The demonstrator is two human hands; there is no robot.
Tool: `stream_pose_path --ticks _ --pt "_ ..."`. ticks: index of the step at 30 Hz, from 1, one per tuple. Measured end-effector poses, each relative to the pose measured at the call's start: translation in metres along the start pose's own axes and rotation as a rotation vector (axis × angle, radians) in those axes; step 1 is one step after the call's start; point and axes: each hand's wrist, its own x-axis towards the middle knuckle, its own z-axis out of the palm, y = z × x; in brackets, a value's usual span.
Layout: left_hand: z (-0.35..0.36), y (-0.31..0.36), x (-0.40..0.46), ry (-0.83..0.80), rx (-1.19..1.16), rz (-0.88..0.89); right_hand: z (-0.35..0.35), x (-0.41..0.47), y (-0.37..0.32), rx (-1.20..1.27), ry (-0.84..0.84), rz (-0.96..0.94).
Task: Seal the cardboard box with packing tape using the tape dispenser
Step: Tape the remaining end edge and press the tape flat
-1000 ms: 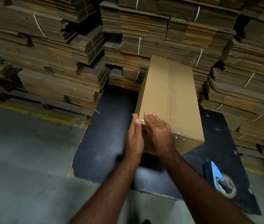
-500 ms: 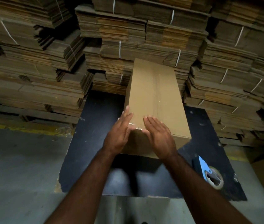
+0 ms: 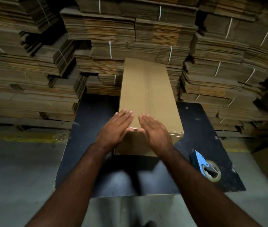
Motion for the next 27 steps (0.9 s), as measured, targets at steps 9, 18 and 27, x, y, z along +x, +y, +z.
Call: stream_pose_path --ticks 9,18,27 --pt "-0.021 0.020 0.002 -0.073 0.170 -0.065 -0.023 -0.028 0.051 0.005 -0.052 0.000" --pt "-0.005 0.051 0.022 -0.167 0.353 -0.115 -0.011 -0.017 0.073 -0.105 -0.053 -0.124" --pt "-0.011 0.069 0.022 -0.242 0.361 -0.219 -0.019 -0.045 0.120 -0.092 0.022 -0.185"
